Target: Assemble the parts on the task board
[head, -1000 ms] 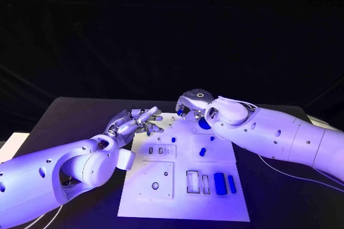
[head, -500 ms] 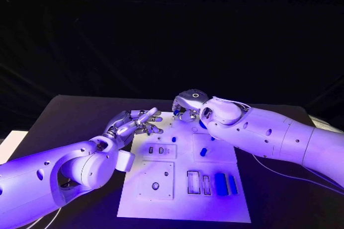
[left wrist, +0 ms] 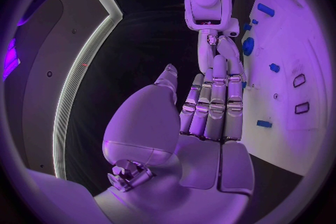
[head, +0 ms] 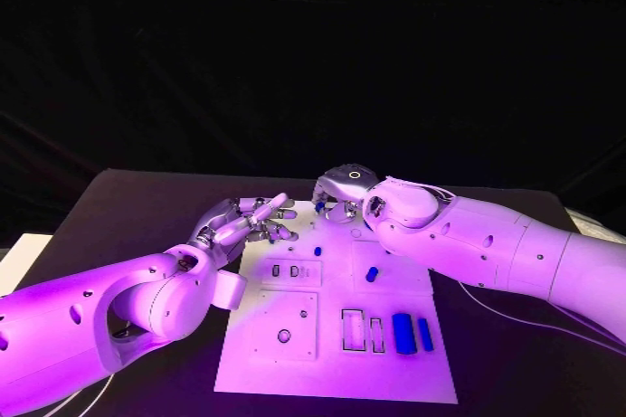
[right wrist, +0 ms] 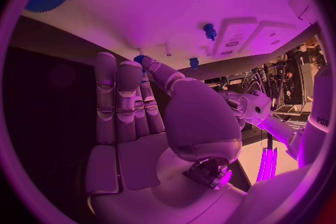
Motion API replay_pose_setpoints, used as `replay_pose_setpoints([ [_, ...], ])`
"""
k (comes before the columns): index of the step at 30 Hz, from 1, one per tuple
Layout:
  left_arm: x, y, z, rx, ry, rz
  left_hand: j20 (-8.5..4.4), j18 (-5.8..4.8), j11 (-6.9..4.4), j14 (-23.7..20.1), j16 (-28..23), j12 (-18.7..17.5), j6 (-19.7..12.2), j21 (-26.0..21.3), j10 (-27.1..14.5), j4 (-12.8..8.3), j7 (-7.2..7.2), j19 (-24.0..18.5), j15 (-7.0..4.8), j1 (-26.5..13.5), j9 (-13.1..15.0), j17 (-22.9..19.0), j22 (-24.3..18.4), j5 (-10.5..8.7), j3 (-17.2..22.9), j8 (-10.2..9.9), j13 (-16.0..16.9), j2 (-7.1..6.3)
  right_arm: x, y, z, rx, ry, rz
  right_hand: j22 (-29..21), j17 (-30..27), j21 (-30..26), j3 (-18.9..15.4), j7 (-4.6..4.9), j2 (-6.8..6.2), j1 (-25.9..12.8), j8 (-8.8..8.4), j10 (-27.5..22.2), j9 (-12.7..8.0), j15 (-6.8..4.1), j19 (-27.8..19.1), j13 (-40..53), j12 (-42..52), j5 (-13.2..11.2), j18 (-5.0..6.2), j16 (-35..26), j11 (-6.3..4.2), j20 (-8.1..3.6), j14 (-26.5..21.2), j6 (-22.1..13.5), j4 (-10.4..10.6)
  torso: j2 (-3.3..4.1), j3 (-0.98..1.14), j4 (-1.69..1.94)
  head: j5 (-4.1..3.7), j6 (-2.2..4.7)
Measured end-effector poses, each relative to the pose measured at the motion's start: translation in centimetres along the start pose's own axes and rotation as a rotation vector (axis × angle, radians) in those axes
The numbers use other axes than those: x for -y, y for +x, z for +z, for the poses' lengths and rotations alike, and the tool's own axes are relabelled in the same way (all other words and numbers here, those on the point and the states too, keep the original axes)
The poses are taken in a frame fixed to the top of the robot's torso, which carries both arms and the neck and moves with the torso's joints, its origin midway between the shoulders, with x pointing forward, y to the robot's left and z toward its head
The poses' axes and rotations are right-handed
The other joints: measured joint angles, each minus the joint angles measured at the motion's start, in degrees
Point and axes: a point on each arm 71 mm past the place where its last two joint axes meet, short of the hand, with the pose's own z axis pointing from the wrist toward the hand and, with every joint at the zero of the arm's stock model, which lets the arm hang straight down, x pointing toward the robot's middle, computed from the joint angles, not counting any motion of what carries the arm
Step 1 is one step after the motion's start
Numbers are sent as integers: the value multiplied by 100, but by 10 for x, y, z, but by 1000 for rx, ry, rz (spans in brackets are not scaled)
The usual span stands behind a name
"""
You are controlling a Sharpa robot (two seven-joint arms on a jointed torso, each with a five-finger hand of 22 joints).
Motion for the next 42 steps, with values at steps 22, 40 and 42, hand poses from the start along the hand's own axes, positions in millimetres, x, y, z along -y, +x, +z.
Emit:
replay_pose_setpoints([
  [22,0,0,1,-1,1,0,0,0,0,0,0,0,0,0,0,-13,0,0,0,0,4,6,0,0,14,1,-1,0,-3,4,7,-24,9,14,-84,-114,11,80,100,-146,-75,-24,-296,-13,94,-121,7,8,65,0,-31,100,111,-94,-210,80,11,-1,-2,3,-25],
  [40,0,-4,0,10,1,4,-21,-1,0,0,0,0,0,0,0,-13,0,-21,0,0,3,5,0,0,13,2,3,0,16,-3,-22,15,34,74,-494,-753,-280,-431,328,-383,70,-32,-1354,-109,307,-442,26,119,73,0,-621,312,255,-263,-1181,237,1,5,-23,-8,1],
  [42,0,-5,-1,12,1,5,-21,-1,0,0,0,0,0,0,0,-13,0,-21,0,0,3,5,0,0,13,2,3,0,25,-7,-35,27,51,103,-368,-633,-200,-452,320,-352,97,-17,-913,-103,253,-361,103,341,136,1,-510,282,264,-184,-1093,261,-4,6,-34,-6,6],
])
